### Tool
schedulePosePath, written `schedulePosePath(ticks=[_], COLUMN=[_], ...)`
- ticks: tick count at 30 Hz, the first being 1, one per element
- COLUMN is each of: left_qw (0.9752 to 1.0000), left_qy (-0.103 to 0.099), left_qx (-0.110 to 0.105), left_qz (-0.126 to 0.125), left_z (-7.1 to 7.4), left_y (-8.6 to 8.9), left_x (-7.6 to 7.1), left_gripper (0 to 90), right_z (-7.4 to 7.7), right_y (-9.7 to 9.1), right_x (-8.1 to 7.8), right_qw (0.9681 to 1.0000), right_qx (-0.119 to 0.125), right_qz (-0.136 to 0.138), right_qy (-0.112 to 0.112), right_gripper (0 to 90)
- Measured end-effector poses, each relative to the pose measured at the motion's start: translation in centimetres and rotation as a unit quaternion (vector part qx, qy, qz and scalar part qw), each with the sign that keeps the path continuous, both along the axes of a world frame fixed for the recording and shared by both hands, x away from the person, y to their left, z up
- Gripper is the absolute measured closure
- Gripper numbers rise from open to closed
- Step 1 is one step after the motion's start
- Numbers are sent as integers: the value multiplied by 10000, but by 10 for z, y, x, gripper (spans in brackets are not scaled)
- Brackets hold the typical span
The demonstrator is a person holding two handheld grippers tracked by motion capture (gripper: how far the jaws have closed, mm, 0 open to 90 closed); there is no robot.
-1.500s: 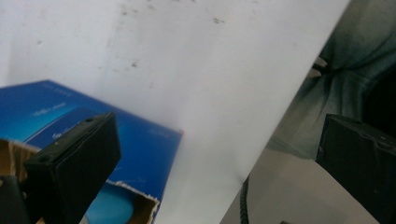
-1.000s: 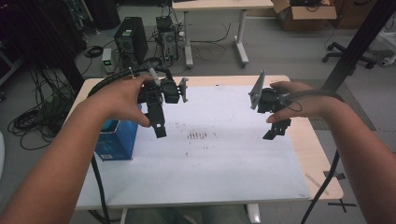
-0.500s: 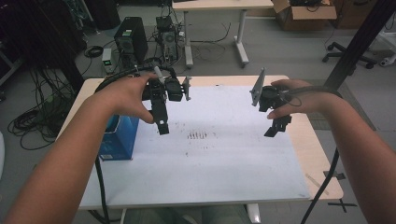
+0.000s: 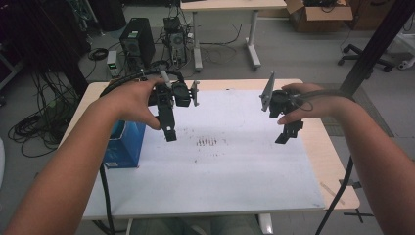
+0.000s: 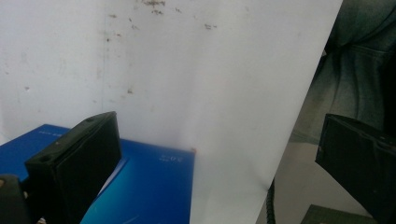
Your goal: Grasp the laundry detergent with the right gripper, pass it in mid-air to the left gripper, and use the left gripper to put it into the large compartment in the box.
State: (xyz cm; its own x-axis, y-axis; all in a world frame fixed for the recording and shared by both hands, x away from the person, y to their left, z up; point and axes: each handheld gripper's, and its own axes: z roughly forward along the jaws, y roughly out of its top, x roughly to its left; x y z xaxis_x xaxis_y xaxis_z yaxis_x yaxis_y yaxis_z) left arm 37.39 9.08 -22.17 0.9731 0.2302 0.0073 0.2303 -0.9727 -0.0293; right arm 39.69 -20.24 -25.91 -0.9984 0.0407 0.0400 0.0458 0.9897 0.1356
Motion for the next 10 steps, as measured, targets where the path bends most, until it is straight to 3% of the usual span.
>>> schedulePosePath(ticks=[10], left_qw=[10000], left_qy=[-2], left_qx=[-27], left_qz=[-14], left_z=[0], left_y=[0], left_x=[-3], left_gripper=[4], right_z=[-1], right_y=[1], right_x=[-1], right_qw=[10000], right_qx=[-2], right_qz=[-2], right_qy=[-8], right_gripper=[40])
